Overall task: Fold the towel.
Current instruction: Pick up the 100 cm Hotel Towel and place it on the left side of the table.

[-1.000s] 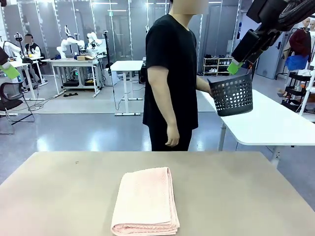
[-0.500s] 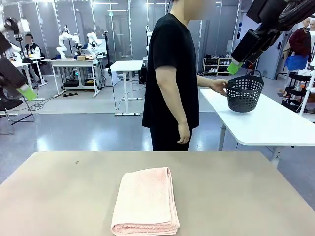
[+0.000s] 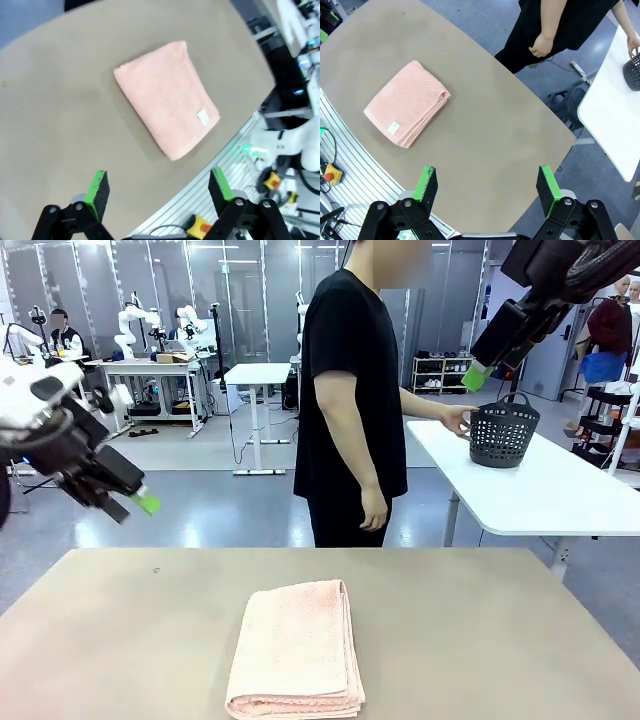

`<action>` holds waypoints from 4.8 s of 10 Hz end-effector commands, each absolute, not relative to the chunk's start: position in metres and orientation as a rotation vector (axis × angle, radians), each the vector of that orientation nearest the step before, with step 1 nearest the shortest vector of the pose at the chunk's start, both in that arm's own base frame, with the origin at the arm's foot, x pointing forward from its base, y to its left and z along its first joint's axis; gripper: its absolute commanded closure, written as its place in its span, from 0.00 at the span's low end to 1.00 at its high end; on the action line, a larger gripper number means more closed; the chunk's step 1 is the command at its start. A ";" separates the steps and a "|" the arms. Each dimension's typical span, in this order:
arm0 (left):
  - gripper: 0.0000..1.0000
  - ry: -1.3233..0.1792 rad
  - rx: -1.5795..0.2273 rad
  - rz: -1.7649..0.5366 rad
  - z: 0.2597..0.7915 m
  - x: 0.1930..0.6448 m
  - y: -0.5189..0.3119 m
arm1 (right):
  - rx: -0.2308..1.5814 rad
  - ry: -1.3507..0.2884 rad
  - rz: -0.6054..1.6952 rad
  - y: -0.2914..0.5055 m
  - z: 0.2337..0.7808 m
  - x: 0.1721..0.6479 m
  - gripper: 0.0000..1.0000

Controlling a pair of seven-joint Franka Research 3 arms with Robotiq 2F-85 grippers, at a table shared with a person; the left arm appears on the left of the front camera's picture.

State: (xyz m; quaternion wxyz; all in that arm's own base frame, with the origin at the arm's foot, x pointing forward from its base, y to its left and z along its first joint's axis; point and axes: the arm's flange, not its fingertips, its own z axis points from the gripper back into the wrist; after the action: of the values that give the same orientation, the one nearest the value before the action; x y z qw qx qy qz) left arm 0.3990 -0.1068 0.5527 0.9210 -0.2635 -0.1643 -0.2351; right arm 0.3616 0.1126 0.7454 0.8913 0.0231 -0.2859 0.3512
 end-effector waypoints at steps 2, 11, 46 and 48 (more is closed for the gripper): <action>0.00 -0.265 -0.717 -0.400 0.488 0.420 -0.128 | 0.043 -0.594 0.724 0.111 0.746 0.361 0.00; 0.00 -0.215 -0.943 -0.127 0.306 0.429 -0.165 | 0.043 -0.594 0.724 0.111 0.746 0.361 0.00; 0.87 -0.075 -1.156 -0.048 0.257 0.423 -0.160 | 0.043 -0.594 0.724 0.111 0.746 0.361 0.00; 0.87 -0.099 -1.149 -0.045 0.267 0.416 -0.100 | 0.043 -0.594 0.724 0.111 0.746 0.361 0.00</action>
State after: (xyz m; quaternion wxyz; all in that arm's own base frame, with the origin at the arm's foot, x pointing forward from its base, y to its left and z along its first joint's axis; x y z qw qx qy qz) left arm 0.4194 -0.1293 0.2522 0.8427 -0.5361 -0.0462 -0.0181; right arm 0.3618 0.1122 0.7453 0.8914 0.0233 -0.2859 0.3509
